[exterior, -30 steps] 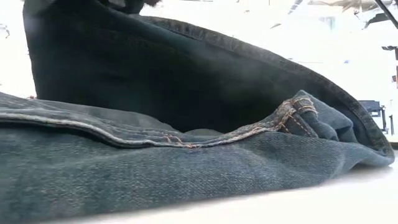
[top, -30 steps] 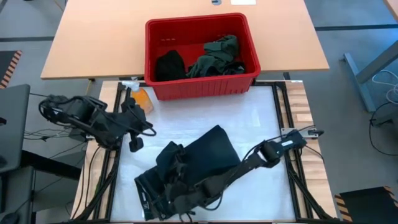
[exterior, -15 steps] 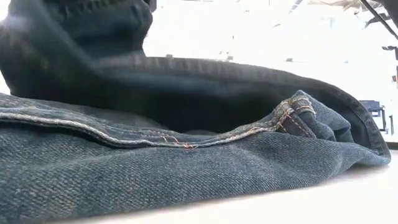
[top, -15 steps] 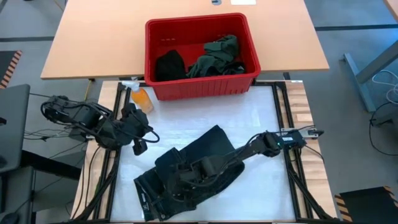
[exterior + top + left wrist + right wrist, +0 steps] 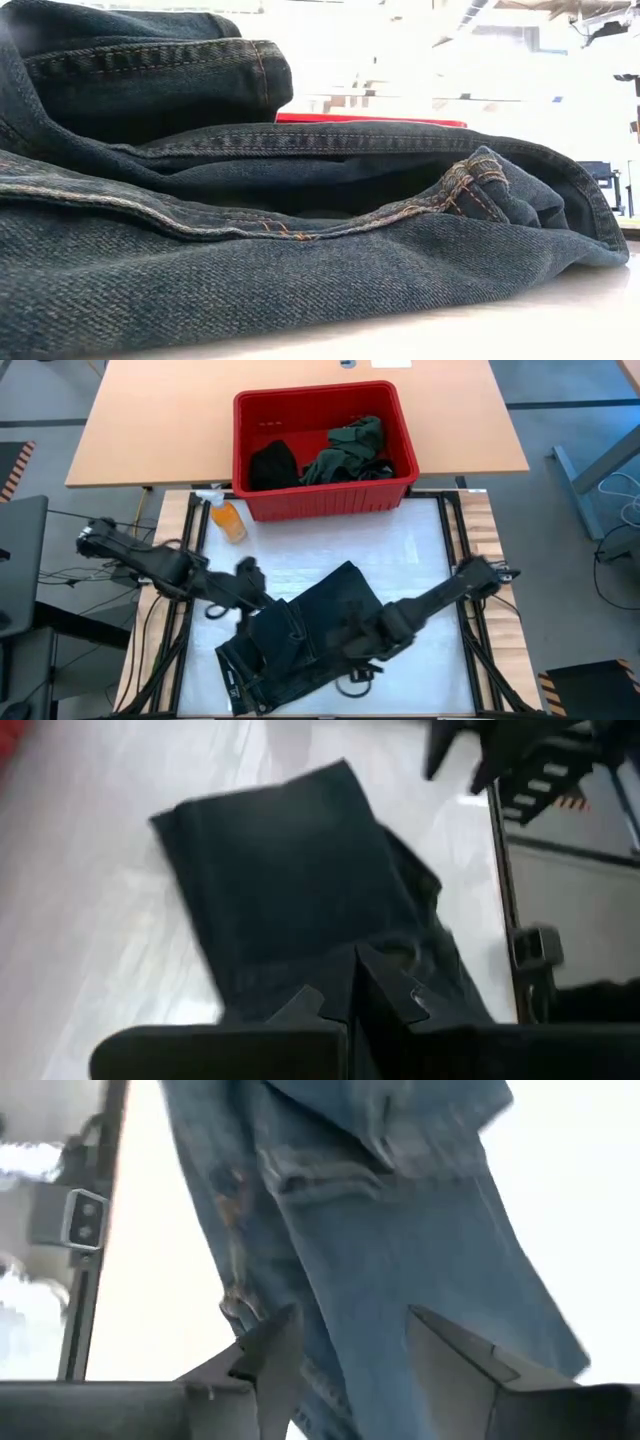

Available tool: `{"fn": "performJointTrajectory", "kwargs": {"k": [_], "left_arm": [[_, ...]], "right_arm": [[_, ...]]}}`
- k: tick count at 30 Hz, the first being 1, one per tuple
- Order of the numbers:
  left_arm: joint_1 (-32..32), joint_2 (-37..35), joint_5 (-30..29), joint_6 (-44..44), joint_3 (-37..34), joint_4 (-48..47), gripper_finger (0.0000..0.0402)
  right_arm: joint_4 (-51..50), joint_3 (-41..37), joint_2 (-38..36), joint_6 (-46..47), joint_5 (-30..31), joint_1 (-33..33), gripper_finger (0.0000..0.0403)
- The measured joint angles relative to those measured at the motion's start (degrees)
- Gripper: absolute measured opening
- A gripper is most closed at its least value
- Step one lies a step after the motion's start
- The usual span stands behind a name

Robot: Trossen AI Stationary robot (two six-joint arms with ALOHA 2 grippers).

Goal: Fold Laundry from Bin
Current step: Fold the dark blue pants

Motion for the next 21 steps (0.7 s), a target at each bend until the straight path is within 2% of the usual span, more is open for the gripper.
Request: {"fn": "performJointTrajectory", "kwargs": {"k": [3, 6, 10, 14, 18, 21], "left_arm": [[1.84, 4.23, 1.34, 1.55, -2.13, 8.66, 0.0], [3.81, 10.6, 4.49, 2.6, -1.15, 15.11, 0.0], [6.05, 20.17, 11.46, 4.67, 2.61, 17.75, 0.0], [8.17, 28.33, 18.46, 6.46, 6.63, 16.95, 0.0], [9.56, 34.27, 23.68, 7.53, 9.62, 14.84, 0.0], [9.91, 37.27, 27.83, 8.03, 11.01, 10.94, 0.0]], "right_arm": [[8.93, -14.22, -7.03, 8.37, 4.33, 1.0, 0.0188], [25.04, -28.89, -12.99, 13.39, 8.64, 1.39, 0.0165], [47.53, -44.79, -17.81, 17.48, 10.73, 0.05, 0.0103], [60.99, -55.41, -18.47, 19.41, 10.9, -2.46, 0.0019], [70.85, -62.57, -17.69, 22.72, 10.96, -3.74, 0.0024], [74.39, -65.66, -16.94, 23.59, 10.79, -3.17, 0.0022]]}}
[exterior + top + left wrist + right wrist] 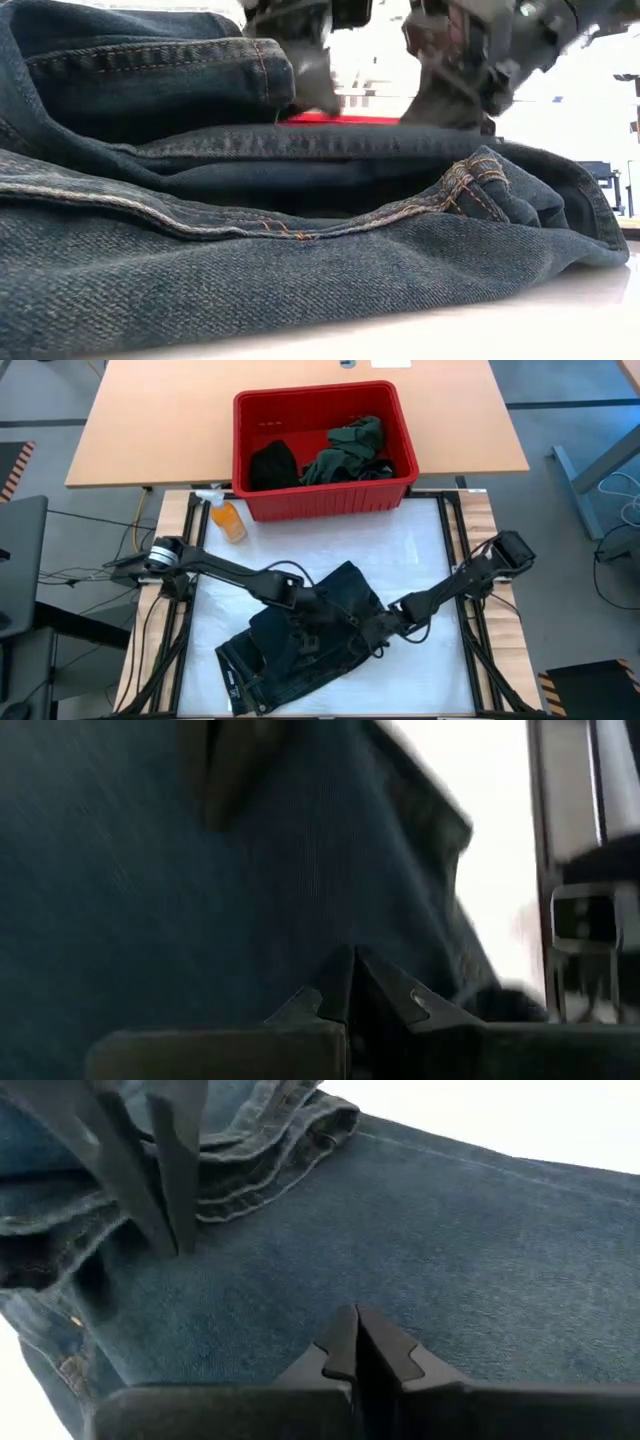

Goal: Fold Laundry from Bin
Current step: Fold the dark blue pants

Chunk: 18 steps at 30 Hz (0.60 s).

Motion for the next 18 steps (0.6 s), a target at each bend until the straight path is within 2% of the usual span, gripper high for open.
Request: {"fn": "performJointTrajectory", "kwargs": {"k": [9, 13, 15, 18], "left_arm": [[-0.07, 2.51, 9.6, 0.83, 0.65, -7.31, 0.0], [-0.61, 2.49, 17.63, -2.39, 0.68, -13.19, 0.0], [-2.03, 2.45, 19.93, -3.75, 0.68, -16.81, 0.0], [-6.01, 2.45, 20.32, -5.61, 0.68, -21.05, 0.0]], "right_arm": [[-0.47, -3.13, 2.11, 2.99, -0.35, 1.72, 0.0017], [-2.08, -3.2, 2.9, 3.05, -1.52, 1.59, 0.0018], [-2.68, -3.18, 3.14, 2.82, -1.73, 1.52, 0.0018], [-3.16, -3.18, 3.15, 2.65, -1.73, 1.52, 0.0019]]}}
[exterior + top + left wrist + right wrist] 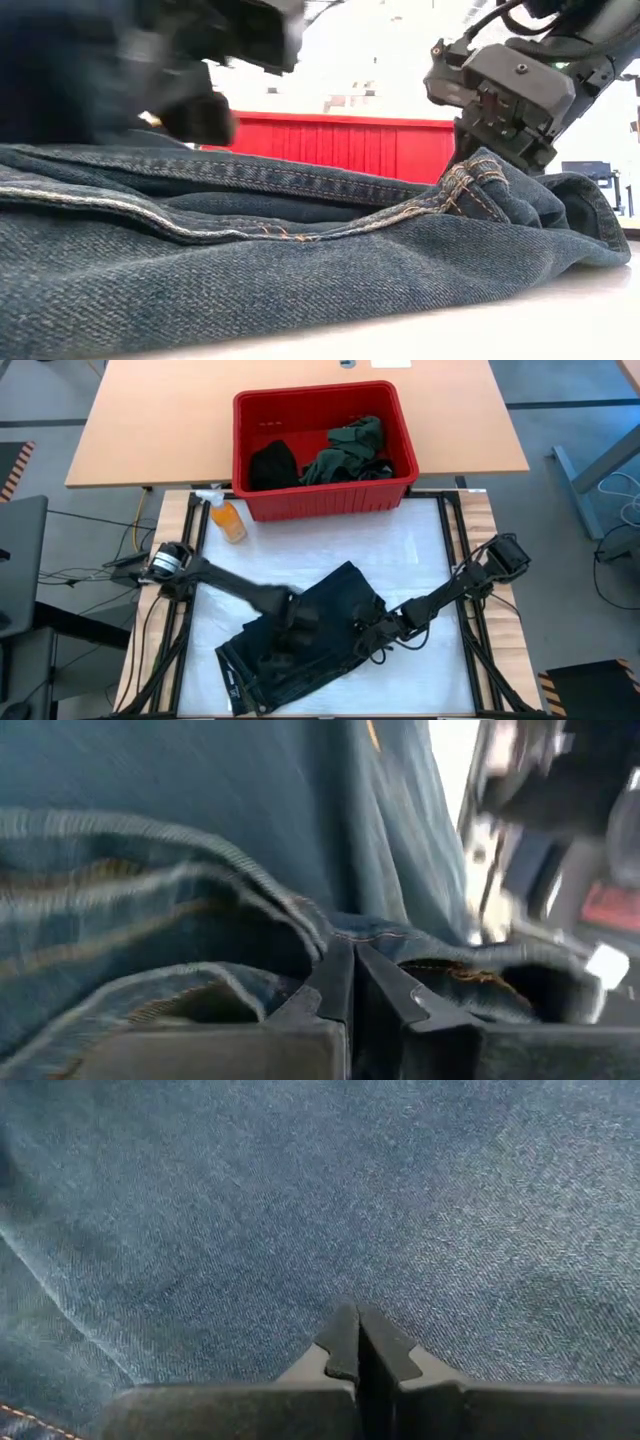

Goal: Fold Laundry from Bin
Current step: Fold the dark blue pants

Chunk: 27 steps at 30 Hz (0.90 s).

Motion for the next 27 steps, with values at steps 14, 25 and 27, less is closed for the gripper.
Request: {"fn": "performJointTrajectory", "kwargs": {"k": [14, 25, 27], "left_arm": [[-20.89, -17.7, -29.37, -32.04, 1.43, -15.45, 0.0], [-18.66, -18.91, -57.27, -25.53, -0.63, 0.61, 0.0], [-14.64, -15.77, -53.62, -17.9, -0.68, 8.38, 0.0]], "right_arm": [[-0.28, 0.0, 0.0, -0.64, -0.01, -0.86, 0.0019], [1.16, -0.02, 0.0, -0.18, -2.26, -2.78, 0.0019], [1.48, -0.02, 0.0, -0.15, -2.58, -2.92, 0.0019]]}}
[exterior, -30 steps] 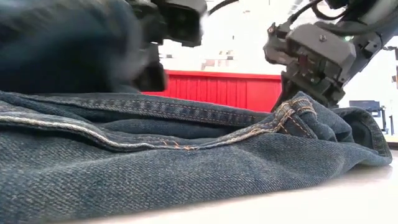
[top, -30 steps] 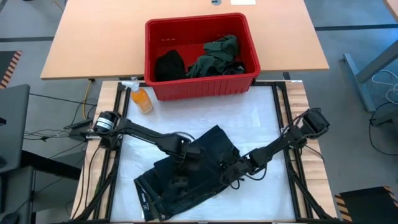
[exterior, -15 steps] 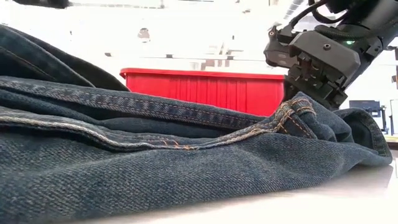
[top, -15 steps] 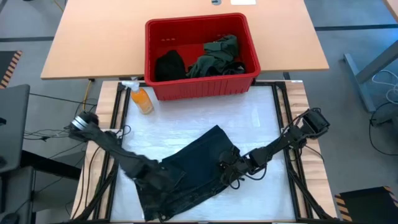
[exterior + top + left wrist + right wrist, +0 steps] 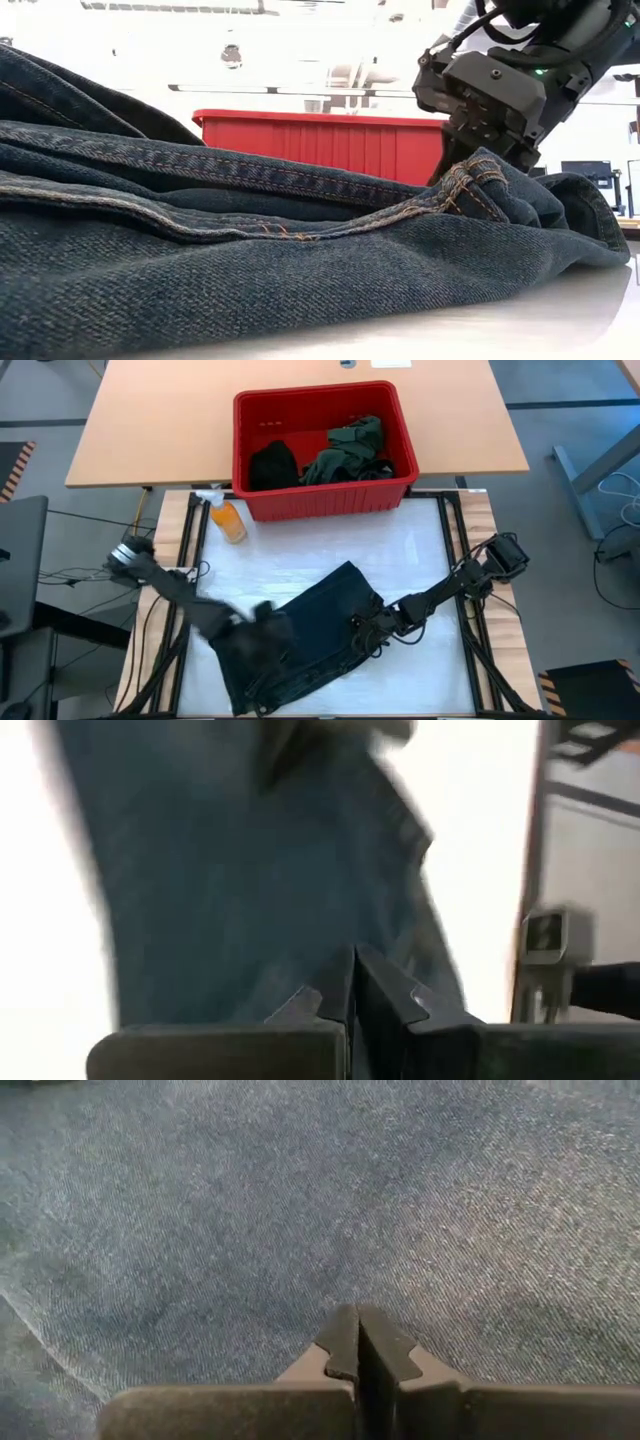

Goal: Fold Laundry from Bin
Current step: Fold the dark blue pants

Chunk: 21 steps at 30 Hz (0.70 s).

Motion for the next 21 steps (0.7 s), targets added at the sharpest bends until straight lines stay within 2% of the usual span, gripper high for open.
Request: {"fn": "performJointTrajectory", "kwargs": {"k": [4, 11, 16, 21], "left_arm": [[6.79, 5.55, 10.42, 11.07, 0.09, 11.2, 0.0], [12.05, 13.57, 23.06, 15.84, 0.02, 6.84, 0.0], [12.15, 15.52, 27.13, 17.46, 0.02, 1.88, 0.0], [11.56, 15.54, 27.79, 17.74, 0.02, -9.61, 0.0]], "right_arm": [[-0.01, 0.0, 0.0, 0.05, -0.15, -0.24, 0.002], [-0.05, 0.0, 0.0, 1.95, -0.13, -0.21, 0.002], [-0.12, 0.0, 0.0, 2.11, -0.13, -0.16, 0.002], [-0.18, 0.0, 0.0, 2.09, -0.13, -0.16, 0.002]]}}
